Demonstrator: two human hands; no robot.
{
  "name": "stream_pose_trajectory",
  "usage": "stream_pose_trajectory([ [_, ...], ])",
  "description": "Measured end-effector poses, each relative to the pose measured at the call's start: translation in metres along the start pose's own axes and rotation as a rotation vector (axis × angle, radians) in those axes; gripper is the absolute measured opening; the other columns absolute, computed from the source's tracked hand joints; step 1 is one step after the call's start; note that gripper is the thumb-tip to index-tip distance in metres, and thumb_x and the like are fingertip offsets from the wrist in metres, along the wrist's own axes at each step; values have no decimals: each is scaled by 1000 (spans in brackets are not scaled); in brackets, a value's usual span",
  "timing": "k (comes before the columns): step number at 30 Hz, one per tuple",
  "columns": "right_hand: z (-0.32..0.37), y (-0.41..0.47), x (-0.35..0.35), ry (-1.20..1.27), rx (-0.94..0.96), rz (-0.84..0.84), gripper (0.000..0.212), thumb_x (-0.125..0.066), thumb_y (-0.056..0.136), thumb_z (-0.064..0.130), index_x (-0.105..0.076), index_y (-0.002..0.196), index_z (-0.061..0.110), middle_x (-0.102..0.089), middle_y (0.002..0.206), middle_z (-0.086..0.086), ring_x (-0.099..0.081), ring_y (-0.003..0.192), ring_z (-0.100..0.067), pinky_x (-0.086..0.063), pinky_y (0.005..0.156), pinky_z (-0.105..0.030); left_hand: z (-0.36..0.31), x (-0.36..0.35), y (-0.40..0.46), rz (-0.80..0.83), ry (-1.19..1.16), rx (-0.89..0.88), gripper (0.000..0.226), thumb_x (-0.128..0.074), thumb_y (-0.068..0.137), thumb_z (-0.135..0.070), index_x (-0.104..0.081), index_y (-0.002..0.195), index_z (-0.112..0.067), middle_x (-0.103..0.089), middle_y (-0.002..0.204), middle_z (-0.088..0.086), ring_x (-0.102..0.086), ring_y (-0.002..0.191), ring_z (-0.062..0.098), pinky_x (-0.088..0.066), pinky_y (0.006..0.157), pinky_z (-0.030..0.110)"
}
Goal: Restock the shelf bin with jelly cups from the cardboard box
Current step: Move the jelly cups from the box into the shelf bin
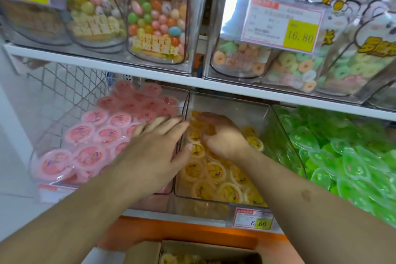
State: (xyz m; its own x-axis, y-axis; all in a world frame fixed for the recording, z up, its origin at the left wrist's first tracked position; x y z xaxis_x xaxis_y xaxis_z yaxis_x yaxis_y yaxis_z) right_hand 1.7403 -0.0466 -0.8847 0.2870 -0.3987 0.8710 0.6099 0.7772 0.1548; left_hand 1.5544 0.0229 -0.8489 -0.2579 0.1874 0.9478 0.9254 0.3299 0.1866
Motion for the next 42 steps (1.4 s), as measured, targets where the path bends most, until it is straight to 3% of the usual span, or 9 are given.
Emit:
stream_pose_trajectory([
  [7, 3, -16, 9, -63, 19, 50, 62, -67, 96, 31, -47, 154, 42, -38, 165, 10, -33, 151, -13, -20, 116, -15, -1, 0, -1, 22, 1, 11, 85, 0, 87, -73, -17, 162, -39, -16, 168, -22, -7, 156, 9, -9, 124, 40],
  [14, 23, -82, 51, 27, 38, -17, 55, -73, 94, 26, -59, 147, 33, -56, 152, 7, -47, 144, -11, -24, 113, -9, -23, 9, -26, 39, -53, -21, 79, -15, 92, -74, -17, 163, -42, -11, 171, -21, -3, 157, 9, -7, 124, 42],
  [17, 40, -132, 68, 86, 83, -25, 53, -74, 93, 20, -62, 144, 24, -57, 151, 2, -48, 142, -13, -30, 119, -19, -48, 19, -50, -18, -96, -106, 68, -29, 99, -69, -32, 160, -39, -24, 169, -17, -14, 156, 13, -14, 123, 47],
  [20, 55, -197, 77, 222, 155, -60, 45, -71, 92, 15, -68, 137, 22, -65, 140, 8, -56, 132, -3, -42, 104, -16, -74, 17, -83, -33, -207, -197, 61, -41, 100, -59, -49, 152, -29, -46, 157, -9, -37, 145, 16, -33, 119, 47],
  [28, 7, -302, 7, 207, -112, 157, 35, -70, 90, 23, -73, 122, 35, -72, 109, 17, -65, 97, -3, -53, 89, -26, -80, -91, -172, 295, -257, -114, 55, -45, 101, -61, -54, 146, -31, -50, 145, -17, -49, 131, 8, -46, 108, 34],
  [32, -39, -324, -49, -69, -251, 370, 43, -60, 88, 53, -56, 131, 54, -68, 119, 27, -65, 111, -5, -56, 94, -32, -68, -144, -189, 423, -238, -32, 54, -47, 101, -62, -52, 148, -35, -53, 146, -18, -52, 130, 7, -46, 107, 31],
  [35, -60, -328, -82, 46, -354, 490, 46, -67, 96, 37, -56, 140, 44, -63, 136, 17, -60, 125, -11, -51, 104, -26, -63, -174, -187, 466, -305, 53, 54, -52, 101, -58, -46, 151, -39, -48, 152, -19, -50, 135, 6, -45, 108, 27],
  [38, -67, -322, -116, 172, -388, 560, 52, -68, 96, 24, -55, 144, 40, -59, 140, 13, -54, 131, -12, -46, 115, -33, -48, -200, -181, 444, -298, 111, 58, -54, 100, -58, -42, 153, -39, -44, 157, -17, -45, 141, 8, -43, 114, 31],
  [42, -64, -302, -165, 255, -356, 573, 66, -77, 92, 33, -45, 149, 44, -48, 152, 16, -42, 143, -10, -35, 124, -39, -9, -225, -178, 377, -210, 183, 67, -52, 97, -65, -36, 157, -39, -33, 164, -15, -28, 152, 13, -26, 124, 38],
])
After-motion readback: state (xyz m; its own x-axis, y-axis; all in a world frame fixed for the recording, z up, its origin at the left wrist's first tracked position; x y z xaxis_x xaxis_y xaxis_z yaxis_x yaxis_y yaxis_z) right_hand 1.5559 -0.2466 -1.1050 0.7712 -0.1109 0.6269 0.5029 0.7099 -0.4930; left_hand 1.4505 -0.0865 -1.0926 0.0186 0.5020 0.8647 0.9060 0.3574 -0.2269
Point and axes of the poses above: each hand's wrist, its own y-axis towards the middle knuckle, its own x-axis out of the back of the hand, z = x × y, the point moved 7 cm from there along y, towards the middle knuckle
